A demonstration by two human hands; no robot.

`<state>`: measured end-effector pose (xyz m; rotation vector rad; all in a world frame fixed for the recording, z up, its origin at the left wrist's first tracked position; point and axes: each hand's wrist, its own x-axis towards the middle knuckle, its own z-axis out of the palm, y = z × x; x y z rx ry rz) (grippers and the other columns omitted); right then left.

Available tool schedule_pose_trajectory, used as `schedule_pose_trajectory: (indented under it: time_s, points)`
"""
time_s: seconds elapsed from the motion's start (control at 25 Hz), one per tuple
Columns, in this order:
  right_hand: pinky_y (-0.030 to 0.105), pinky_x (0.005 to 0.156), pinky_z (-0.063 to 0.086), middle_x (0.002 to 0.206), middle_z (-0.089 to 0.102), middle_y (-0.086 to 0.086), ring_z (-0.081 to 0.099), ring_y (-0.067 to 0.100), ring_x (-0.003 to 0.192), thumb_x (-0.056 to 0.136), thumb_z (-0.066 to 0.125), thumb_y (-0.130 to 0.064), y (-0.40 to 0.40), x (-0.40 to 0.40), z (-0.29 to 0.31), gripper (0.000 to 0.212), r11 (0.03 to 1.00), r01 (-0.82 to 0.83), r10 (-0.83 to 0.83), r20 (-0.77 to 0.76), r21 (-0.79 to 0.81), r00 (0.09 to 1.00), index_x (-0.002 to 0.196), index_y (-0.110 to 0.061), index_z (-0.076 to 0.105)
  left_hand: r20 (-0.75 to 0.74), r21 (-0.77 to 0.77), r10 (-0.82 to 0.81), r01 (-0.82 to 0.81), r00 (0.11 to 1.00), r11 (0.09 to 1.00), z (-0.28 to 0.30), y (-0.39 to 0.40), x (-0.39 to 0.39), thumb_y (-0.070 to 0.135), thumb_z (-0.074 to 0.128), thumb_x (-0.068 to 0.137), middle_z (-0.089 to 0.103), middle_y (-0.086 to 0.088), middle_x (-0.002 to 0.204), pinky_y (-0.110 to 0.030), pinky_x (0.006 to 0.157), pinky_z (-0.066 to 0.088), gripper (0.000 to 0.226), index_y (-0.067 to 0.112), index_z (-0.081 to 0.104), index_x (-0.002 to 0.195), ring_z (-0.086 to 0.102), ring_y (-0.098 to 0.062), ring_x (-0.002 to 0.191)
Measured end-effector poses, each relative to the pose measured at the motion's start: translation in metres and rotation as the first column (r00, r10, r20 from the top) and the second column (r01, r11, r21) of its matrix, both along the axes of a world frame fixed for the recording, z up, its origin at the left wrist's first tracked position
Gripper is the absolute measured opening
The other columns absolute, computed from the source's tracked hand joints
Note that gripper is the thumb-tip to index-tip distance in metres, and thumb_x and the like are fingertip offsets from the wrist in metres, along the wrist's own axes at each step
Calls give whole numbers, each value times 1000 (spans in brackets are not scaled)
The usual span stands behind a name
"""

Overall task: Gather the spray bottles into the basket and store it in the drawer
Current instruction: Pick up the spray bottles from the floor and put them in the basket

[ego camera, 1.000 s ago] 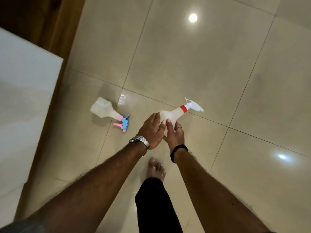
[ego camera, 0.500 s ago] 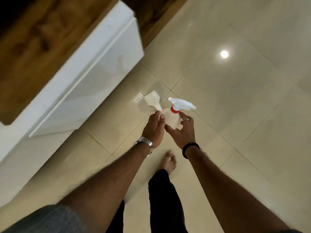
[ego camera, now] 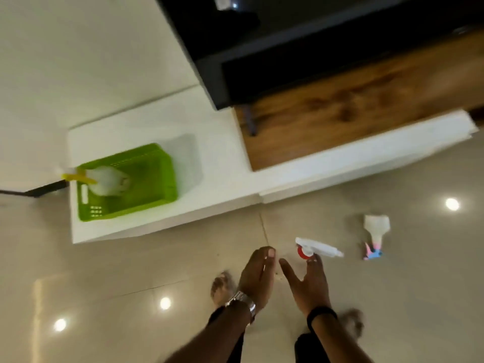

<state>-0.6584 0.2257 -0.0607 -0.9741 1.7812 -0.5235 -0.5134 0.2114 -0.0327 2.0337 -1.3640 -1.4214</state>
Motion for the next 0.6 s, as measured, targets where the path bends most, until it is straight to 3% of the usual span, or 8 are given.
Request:
schedule_pose_trajectory:
  time_s: [0.16,0.24,0.32,0.4,0.52,0.6]
  points:
    - [38,104,50,125,63,-15,59,9,119,77,55,-80,-45,123,46,66,980,-126,140,83,-155,987,126,-36,52,-9,-125,238,-237,971,963,31,-11,132,64,25,98,69,14,101,-40,83,57,47,36,62,105,66,-6,96]
    - [37,106,50,128,64,-16,58,4,122,81,56,-77,-76,176,70,61,937,-190,231,111,-292,967,129,-39,53,-40,-216,353,-353,935,910,44,-21,192,61,26,100,71,14,102,-36,79,57,45,35,63,106,68,-6,96]
    - [42,103,52,132,63,-11,58,10,125,88,58,-67,-113,218,91,57,879,-229,307,128,-419,943,133,-32,55,-45,-291,418,-412,907,863,51,-33,239,56,28,102,71,15,104,-32,79,56,42,36,64,108,68,-7,97]
    - [47,98,54,132,61,-12,59,15,124,90,58,-63,-152,260,104,53,835,-240,332,106,-496,937,131,-30,55,-31,-342,444,-427,895,837,53,-44,274,53,29,104,69,17,105,-29,82,55,39,35,63,110,66,-7,99]
    - [37,98,53,125,54,-33,58,11,120,91,61,-57,-199,314,105,50,764,-315,372,-14,-563,928,132,-31,55,27,-405,426,-379,904,832,52,-61,298,47,31,104,66,15,117,-28,95,50,37,30,60,120,61,-5,113]
    - [34,99,51,123,59,-20,59,17,118,90,66,-51,-221,348,91,48,753,-409,418,-104,-515,902,130,-23,59,121,-404,406,-329,906,854,47,-72,308,47,34,103,64,7,127,-32,101,47,40,25,57,128,57,-11,120]
